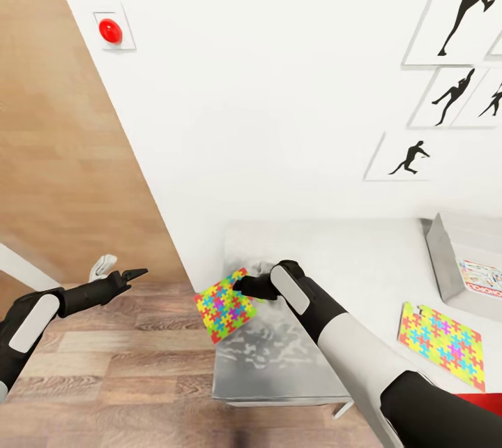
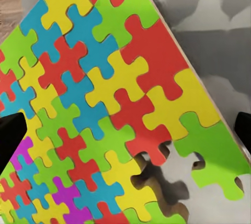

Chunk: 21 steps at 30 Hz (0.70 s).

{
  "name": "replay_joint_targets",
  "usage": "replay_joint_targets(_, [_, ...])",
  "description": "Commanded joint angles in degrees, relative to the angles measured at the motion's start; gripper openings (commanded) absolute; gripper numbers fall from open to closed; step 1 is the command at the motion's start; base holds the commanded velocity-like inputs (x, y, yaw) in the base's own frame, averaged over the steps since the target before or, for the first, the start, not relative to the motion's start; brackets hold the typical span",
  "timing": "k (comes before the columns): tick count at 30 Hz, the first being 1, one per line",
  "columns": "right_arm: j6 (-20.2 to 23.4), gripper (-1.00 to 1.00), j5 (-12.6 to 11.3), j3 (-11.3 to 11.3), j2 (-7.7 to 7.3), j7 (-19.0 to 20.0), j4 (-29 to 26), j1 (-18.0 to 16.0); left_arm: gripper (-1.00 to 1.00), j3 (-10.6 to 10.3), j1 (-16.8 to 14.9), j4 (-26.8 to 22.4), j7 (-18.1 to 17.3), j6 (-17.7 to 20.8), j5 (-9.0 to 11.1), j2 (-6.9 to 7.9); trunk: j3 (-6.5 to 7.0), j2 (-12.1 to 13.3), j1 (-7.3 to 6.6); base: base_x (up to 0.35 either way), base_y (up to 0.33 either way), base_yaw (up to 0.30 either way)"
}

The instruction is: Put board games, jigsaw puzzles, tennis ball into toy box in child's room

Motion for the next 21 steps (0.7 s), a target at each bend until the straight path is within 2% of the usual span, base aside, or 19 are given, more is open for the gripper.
replay_joint_targets(1, [-0.3,1.0,-1.7,0.1,0.0,-0.5,3.4,0.0,1.0,0.0,-0.1,0.0,-0.1,0.3,0.2,0.0,-0.11,-0.1,0.06,-0.001,0.017,0.0])
replay_joint_targets(21, [-1.0,1.0,-1.5,0.1,0.0,-0.6,3.4,0.1,1.0,0.0,-0.1,0.0,-0.1,0.2,0.2,0.0,-0.11,-0.1,0.06,0.0,0.001,0.0])
